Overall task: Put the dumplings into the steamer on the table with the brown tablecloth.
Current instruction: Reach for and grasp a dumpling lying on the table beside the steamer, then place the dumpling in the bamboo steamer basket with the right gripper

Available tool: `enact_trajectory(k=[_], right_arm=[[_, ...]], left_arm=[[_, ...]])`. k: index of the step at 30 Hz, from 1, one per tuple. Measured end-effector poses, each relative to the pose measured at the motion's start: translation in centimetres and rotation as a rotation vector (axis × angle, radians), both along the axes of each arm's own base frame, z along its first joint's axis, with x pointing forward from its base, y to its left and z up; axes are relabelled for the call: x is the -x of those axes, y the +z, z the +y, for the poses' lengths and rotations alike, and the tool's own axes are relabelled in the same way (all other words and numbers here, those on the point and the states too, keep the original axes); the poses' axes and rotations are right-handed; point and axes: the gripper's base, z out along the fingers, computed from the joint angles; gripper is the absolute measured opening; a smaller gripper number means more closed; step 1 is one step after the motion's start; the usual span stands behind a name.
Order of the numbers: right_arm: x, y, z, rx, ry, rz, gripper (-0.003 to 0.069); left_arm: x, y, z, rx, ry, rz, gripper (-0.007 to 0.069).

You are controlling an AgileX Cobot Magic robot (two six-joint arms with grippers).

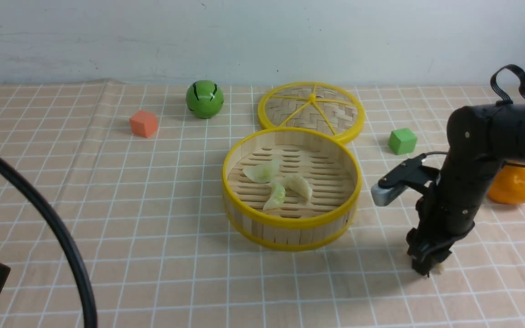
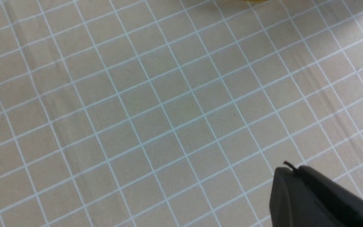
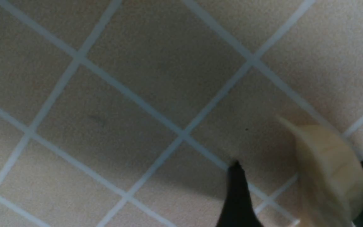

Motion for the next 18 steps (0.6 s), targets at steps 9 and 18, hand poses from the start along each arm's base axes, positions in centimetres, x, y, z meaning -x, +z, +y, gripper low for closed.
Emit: enact_trajectory(k=[9,18], right_arm=[[-1.2,4.3,2.2,-0.025,-0.071,0.003,0.0188],[-3.1,9.8,10.1,-0.181,-0.144,-0.241,0.0188]], left_arm=[[0.0,0.0,0.0,0.0,-0.002,0.0,0.0004],[-0.1,0.1,-0.1,0.011,-0.004,-0.017,0.001]])
